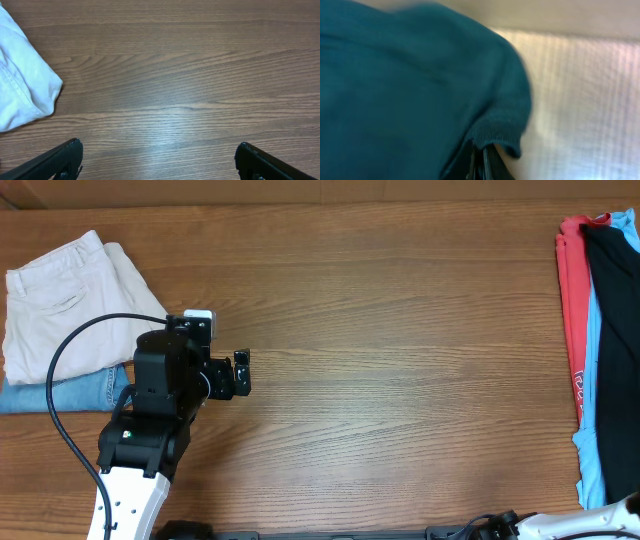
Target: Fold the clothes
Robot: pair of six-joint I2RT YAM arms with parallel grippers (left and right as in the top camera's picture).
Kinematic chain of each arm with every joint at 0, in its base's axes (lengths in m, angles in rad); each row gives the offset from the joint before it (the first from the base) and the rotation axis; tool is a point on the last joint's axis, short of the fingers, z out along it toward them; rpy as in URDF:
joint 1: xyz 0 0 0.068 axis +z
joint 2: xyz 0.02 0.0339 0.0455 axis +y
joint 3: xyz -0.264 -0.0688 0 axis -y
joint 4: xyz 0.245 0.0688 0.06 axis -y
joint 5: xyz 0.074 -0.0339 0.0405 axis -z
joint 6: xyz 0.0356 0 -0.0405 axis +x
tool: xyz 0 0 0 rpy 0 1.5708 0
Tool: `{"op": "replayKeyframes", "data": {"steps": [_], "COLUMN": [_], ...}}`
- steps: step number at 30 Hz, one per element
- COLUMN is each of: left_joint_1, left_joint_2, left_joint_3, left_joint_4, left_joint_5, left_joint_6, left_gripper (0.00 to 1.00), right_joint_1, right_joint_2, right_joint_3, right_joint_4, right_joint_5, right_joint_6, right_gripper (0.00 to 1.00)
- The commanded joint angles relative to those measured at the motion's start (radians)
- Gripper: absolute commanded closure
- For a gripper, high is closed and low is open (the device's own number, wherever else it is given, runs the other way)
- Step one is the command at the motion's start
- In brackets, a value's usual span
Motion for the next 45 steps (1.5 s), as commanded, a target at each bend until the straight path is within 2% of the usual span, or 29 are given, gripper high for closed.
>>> {"op": "replayKeyframes", "data": {"steps": [1, 8, 12, 19, 22, 25, 28, 31, 32, 33, 36, 39, 42, 45], "left_joint_1": [0.005, 0.005, 0.005, 0.005, 0.005, 0.005, 0.005, 0.005, 0.005, 0.005, 0.004, 0.004, 0.002, -0.026], "left_joint_2": [0.003, 0.003, 0.003, 0.003, 0.003, 0.003, 0.003, 0.003, 0.003, 0.003, 0.003, 0.005, 0.019, 0.065], "left_joint_3": [0.028, 0.028, 0.028, 0.028, 0.028, 0.028, 0.028, 0.028, 0.028, 0.028, 0.028, 0.028, 0.028, 0.029], "left_joint_4": [0.005, 0.004, 0.007, 0.007, 0.006, 0.007, 0.007, 0.006, 0.007, 0.007, 0.008, 0.016, 0.052, 0.121], "left_joint_5": [0.004, 0.004, 0.004, 0.004, 0.004, 0.004, 0.004, 0.004, 0.004, 0.004, 0.029, 0.085, 0.110, 0.110], "left_joint_6": [-0.037, -0.052, -0.052, -0.056, -0.056, -0.060, -0.059, -0.059, -0.059, -0.059, -0.051, -0.014, -0.002, -0.002], "left_gripper": [0.00, 0.00, 0.00, 0.00, 0.00, 0.00, 0.00, 0.00, 0.00, 0.00, 0.00, 0.02, 0.14, 0.17], "right_joint_1": [0.066, 0.308, 0.611, 1.120, 1.313, 1.488, 1.603, 1.685, 1.708, 1.725, 1.737, 1.687, 1.598, 1.487], "right_joint_2": [-0.165, -0.332, -0.413, -0.378, -0.333, -0.269, -0.209, -0.163, -0.156, -0.154, -0.180, -0.264, -0.377, -0.488], "right_joint_3": [0.035, 0.035, 0.035, 0.035, 0.034, 0.034, 0.034, 0.034, 0.034, 0.034, 0.045, 0.078, 0.108, 0.113], "right_joint_4": [0.016, -0.034, -0.176, -0.368, -0.380, -0.375, -0.346, -0.292, -0.269, -0.248, -0.245, -0.332, -0.432, -0.521], "right_joint_5": [-0.180, -0.373, -0.396, -0.298, -0.244, -0.204, -0.193, -0.188, -0.185, -0.176, -0.119, -0.048, 0.012, 0.020], "right_joint_6": [0.053, 0.076, 0.071, 0.045, 0.045, 0.053, 0.053, 0.053, 0.052, 0.052, 0.048, 0.048, 0.048, 0.049], "right_gripper": [0.96, 0.96, 0.96, 0.95, 0.91, 0.91, 0.91, 0.91, 0.87, 0.74, 0.73, 0.69, 0.64, 0.51]}}
